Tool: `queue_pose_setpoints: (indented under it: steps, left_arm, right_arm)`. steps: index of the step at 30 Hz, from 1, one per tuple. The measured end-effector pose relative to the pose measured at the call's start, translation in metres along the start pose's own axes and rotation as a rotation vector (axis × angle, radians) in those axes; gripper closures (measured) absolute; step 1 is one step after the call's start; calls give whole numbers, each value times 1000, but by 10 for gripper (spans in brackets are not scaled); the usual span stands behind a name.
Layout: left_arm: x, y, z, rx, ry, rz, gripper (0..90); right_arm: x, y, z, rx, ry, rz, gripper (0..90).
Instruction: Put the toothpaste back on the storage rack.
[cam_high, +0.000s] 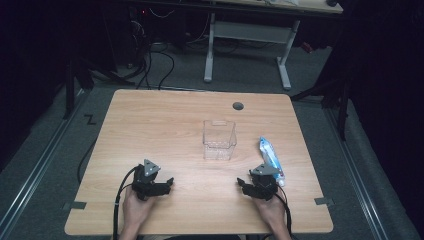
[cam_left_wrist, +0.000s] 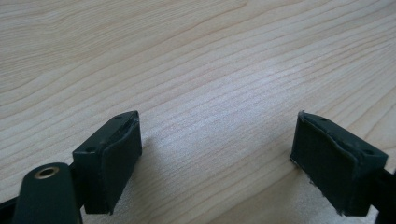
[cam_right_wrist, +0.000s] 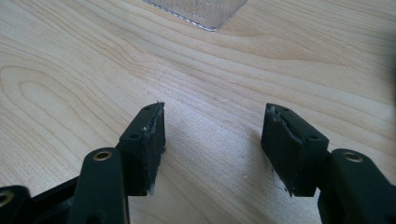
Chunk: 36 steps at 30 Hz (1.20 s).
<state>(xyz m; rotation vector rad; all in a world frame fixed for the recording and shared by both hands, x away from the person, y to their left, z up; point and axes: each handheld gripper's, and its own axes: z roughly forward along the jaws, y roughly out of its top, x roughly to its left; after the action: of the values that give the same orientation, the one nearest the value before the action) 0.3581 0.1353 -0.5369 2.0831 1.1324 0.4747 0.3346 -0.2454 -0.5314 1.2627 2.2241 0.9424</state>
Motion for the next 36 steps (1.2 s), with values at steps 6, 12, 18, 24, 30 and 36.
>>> queue_pose_setpoints:
  steps: [6, 12, 18, 24, 30, 36]
  left_arm:
    - [-1, 0, 0, 1, -8, 10, 164]
    - [-2, 0, 0, 0, -11, 12, 164]
    - [-2, 0, 0, 0, -11, 11, 164]
    - [-2, 0, 0, 0, -11, 10, 164]
    - [-2, 0, 0, 0, -11, 9, 164]
    - [-2, 0, 0, 0, -12, 9, 164]
  right_arm:
    - [0, 0, 0, 0, 1, 1, 396]
    - [0, 0, 0, 0, 2, 1, 392]
    - [0, 0, 0, 1, 3, 1, 391]
    - [1, 0, 0, 0, 0, 3, 391]
    - [2, -1, -1, 0, -8, 13, 404]
    - [2, -1, -3, 10, -9, 16, 428]
